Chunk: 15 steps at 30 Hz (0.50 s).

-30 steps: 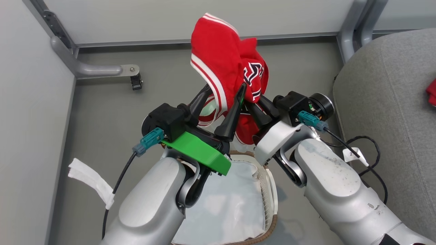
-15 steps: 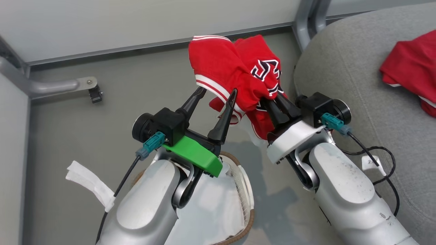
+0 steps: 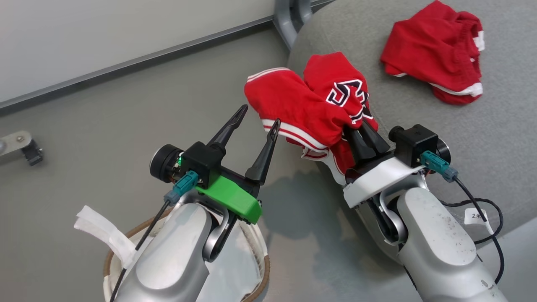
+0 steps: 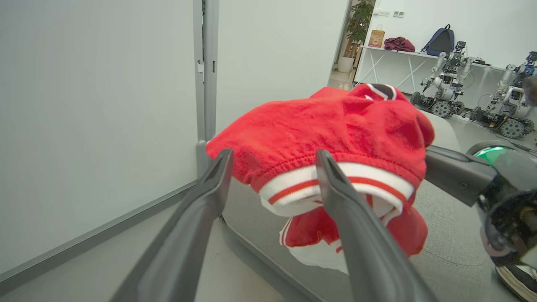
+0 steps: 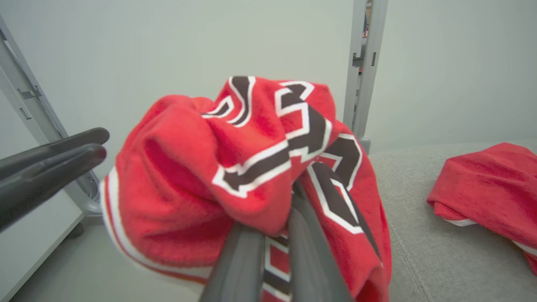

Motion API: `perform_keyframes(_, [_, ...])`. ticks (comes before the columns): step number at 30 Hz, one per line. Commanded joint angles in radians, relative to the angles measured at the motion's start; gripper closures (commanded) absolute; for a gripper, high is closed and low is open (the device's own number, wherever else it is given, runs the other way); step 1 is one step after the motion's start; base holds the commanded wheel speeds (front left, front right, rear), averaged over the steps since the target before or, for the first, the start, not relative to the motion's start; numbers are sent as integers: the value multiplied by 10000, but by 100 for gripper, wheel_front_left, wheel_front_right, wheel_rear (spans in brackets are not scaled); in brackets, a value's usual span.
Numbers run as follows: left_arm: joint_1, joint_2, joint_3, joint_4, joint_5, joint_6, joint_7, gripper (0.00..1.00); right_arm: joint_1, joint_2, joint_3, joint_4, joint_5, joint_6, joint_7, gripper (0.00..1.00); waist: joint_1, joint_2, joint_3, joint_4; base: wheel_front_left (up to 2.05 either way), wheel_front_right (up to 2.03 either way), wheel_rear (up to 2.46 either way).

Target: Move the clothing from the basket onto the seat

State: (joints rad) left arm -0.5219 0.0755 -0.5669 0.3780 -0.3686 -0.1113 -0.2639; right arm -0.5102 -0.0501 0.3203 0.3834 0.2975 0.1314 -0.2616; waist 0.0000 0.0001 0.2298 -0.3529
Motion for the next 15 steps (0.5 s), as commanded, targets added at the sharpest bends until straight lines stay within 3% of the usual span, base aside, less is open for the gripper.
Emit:
perform_keyframes(1, [160,70,8,25,74,-45,-6,0,180,-17,-61,-139,86,-14,-51,100,0,-1,219,-1008,0,0,0])
perform_keyframes(8, [268,85,-42,136,178,-115,-6,0,587,-17,-369,-466,163,-14,-51,100,0,-1,374,-1804,0,0,0])
perform_keyframes(15, [380,66,-146,230,301,-157,-6,0,562,-14,-987,-460,-182,-14,-51,100,0,-1,602,-1879,0,0,0])
